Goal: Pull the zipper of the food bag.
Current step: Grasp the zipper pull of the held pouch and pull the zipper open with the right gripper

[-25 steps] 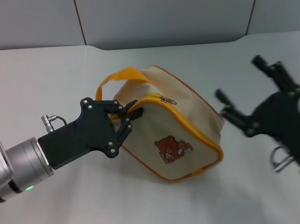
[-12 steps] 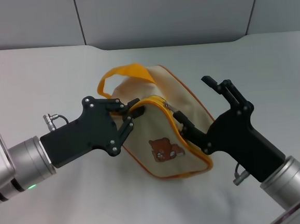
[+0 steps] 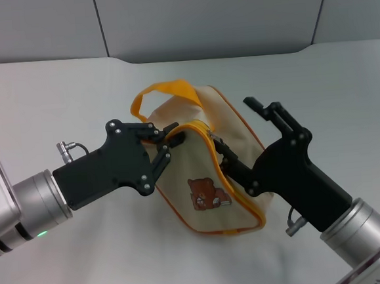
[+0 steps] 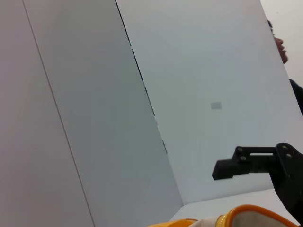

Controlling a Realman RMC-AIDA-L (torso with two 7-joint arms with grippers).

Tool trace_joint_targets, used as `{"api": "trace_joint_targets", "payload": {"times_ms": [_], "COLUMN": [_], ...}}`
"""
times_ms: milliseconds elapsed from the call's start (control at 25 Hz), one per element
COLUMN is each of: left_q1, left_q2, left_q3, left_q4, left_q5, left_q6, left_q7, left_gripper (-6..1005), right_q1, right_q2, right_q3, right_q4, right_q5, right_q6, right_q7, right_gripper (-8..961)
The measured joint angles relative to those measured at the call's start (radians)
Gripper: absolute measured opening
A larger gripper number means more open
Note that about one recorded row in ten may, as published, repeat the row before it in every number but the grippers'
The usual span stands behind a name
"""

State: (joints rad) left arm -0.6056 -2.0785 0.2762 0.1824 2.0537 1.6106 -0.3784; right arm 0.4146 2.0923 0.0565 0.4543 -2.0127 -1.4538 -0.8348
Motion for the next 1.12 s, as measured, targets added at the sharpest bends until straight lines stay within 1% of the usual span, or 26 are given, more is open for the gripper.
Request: {"api": "trace_joint_targets", "payload": {"times_ms": [280,520,720,1040,1120], "left_q1": [-0.004,-0.011,-0.011,-0.006,-0.004], "left_q2": [0.000,-0.001,-0.001,-0.001,-0.001], "left_q3": [-0.004,-0.006,-0.008,-0.008,-0.008], "left_q4": [-0.001,-0.003,-0.012,-0.013,-0.012], "left_q5": [-0.001,-0.001,-0.002,-0.002,-0.003], "left_q6": [-0.011,-0.022,-0.023,-0.021,-0.021], "left_q7": [-0.001,0.000,0.005,0.007,0.007], "left_gripper": [68,72,76,82,83], "right_q1": [0.004,0.008,0.009,0.001,-0.009], "right_q2": [0.000,0.000,0.000,0.000,0.000], "right_q3": [-0.003,-0.003,-0.003,-0.005,-0.006], "right_q4": [0.003,0.004,0.004,-0.008,-0.013], "right_q5": [-0.022,-0.026,-0.026,-0.030,-0.031], "right_q6": [0.020,0.056,0.062,0.063,0.062], "right_q7": [-0.007,-0.024,-0.026,-0.017,-0.015], "right_gripper": [681,441,220,16,10]}}
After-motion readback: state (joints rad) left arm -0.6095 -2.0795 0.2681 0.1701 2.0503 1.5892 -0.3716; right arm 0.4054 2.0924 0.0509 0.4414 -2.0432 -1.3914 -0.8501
